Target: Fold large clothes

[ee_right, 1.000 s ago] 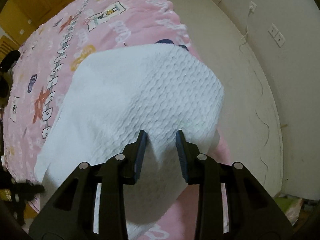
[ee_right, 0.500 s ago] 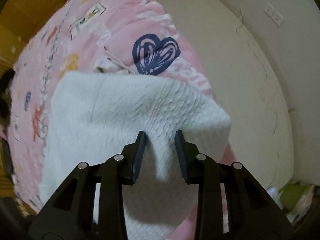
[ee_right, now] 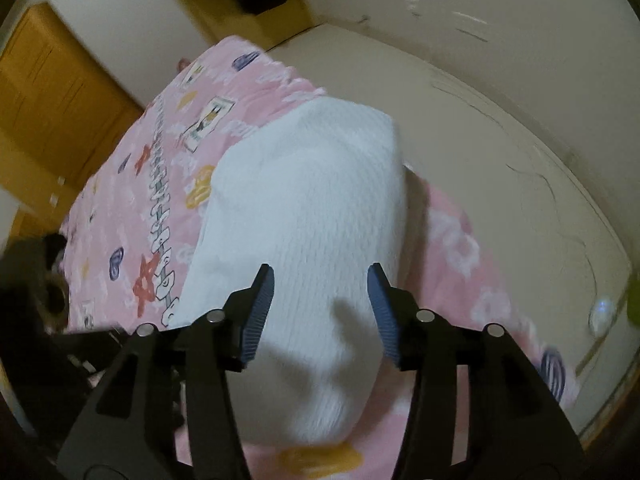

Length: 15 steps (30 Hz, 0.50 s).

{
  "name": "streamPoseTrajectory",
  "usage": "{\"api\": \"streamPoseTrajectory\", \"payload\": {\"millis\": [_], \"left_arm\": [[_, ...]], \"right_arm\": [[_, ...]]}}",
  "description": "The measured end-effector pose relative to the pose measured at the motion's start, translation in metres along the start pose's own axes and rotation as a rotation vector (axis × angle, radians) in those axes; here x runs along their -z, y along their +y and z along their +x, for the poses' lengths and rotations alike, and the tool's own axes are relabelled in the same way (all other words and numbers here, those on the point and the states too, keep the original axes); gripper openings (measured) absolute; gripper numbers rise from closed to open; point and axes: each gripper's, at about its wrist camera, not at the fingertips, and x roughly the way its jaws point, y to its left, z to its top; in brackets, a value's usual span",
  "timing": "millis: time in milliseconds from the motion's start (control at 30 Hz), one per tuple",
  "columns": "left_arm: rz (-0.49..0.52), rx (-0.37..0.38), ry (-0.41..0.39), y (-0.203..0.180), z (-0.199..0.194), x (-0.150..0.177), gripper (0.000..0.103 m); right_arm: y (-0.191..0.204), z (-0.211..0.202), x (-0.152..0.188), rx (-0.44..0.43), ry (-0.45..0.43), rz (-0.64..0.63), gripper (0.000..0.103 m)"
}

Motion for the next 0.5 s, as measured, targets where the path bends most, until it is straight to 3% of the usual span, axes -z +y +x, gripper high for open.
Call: {"api": "streamPoseTrajectory", "payload": {"millis": [200,233,300,500], "left_arm": [[-0.012,0.001,-0.084,0.011,-0.091,0.02,0.08],[-0.013,0.001,-0.099,0.009,-0.106,0.027,0.082],[0.0,-0.001,-0.12,0.009,-0.138,0.04,0.088],[0.054,-0.03,-0.159,0.011,-0.217,0.076,0.091]], "right_arm": [[0.015,-0.078,0.043,0.041,-0.117,0.081,0.071],[0.019,-0.09,0.047,0.046,-0.145,0.078,0.079],[0.033,-0.123,0.056,0.1,-0.205,0.061,0.083],[0.08,-0.209,0.088,0.2,-0.294,0.0,0.086]]}}
